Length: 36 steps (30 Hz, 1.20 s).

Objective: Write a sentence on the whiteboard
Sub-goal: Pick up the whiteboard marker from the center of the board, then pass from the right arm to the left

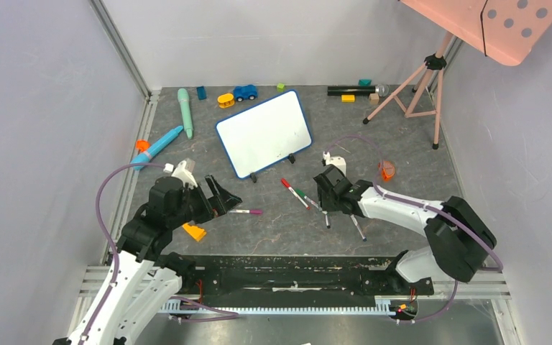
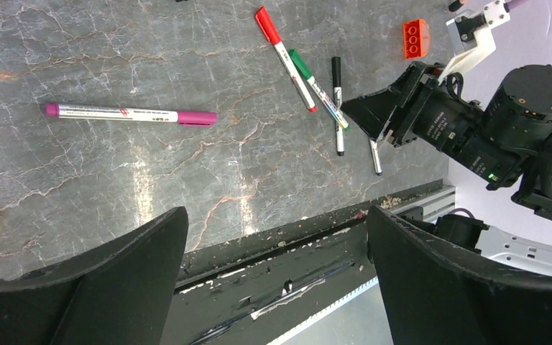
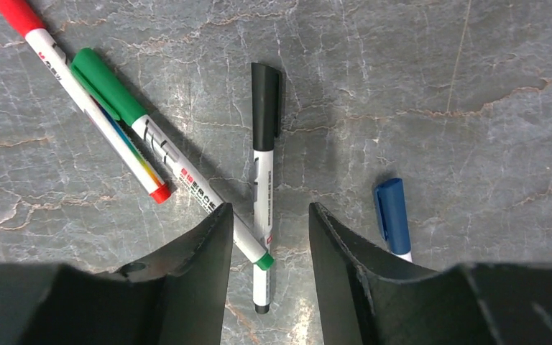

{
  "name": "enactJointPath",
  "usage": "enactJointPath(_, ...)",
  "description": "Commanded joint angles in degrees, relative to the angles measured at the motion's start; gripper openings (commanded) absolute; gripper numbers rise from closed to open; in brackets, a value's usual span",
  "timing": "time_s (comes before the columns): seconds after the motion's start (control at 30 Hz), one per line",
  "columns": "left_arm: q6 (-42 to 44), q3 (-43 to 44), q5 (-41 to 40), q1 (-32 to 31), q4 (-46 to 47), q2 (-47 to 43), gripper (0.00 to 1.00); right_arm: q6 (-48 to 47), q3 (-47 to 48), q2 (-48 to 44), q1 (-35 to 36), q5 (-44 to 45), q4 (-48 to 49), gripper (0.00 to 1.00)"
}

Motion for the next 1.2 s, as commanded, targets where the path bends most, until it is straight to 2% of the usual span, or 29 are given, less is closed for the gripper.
enactJointPath(0.0,-0.8,0.9,2.0,0.1,1.5,0.5,1.00,0.1,2.8,2.8,0.2,1.3,1.5,0.43)
enactJointPath(0.2,0.5,1.1,2.1,0.1,1.6,1.0,1.00,-0.9,3.7,8.0,0.2,-0.1,0.4,0.32)
enactJointPath(0.27,1.3,1.4,2.5,0.1,2.0,1.3,1.00,-0.5,3.6,8.9,0.2,-1.7,0.2,0.23)
enactJointPath(0.33,1.9,2.0,2.6,0.1,2.5,1.5,1.00,-0.6,3.9,9.1,0.2,-2.3,-0.1,0.08)
enactJointPath(0.43,2.7,2.6,3.2,0.1,3.1,2.5,1.00,-2.0,6.8,7.4,0.2,-0.2,-3.2,0.00)
enactJointPath(0.5,3.3,3.1,4.7,0.1,4.5,3.9,1.00,-5.0,9.5,5.3,0.1,0.5,-4.8,0.00)
enactJointPath(0.6,2.4,4.7,8.5,0.1,7.9,7.4,1.00,-11.8,13.2,1.4,0.1,-3.2,-5.0,0.00)
enactJointPath(0.73,-2.1,7.9,14.0,0.0,17.1,12.7,1.00,-17.1,16.2,-3.5,0.1,-13.4,-3.5,0.00)
enactJointPath(0.83,-5.6,9.8,15.3,-0.7,24.2,16.7,0.99,-16.7,17.2,-6.7,0.1,-22.4,0.0,0.00)
enactJointPath(1.0,-9.8,10.6,18.0,-1.0,32.7,22.0,0.93,-10.9,17.1,-9.1,0.1,-37.4,10.1,0.00)
enactJointPath(1.17,-12.0,10.9,19.4,-1.1,36.4,25.0,0.80,-9.1,17.8,-8.3,0.1,-44.1,14.3,0.00)
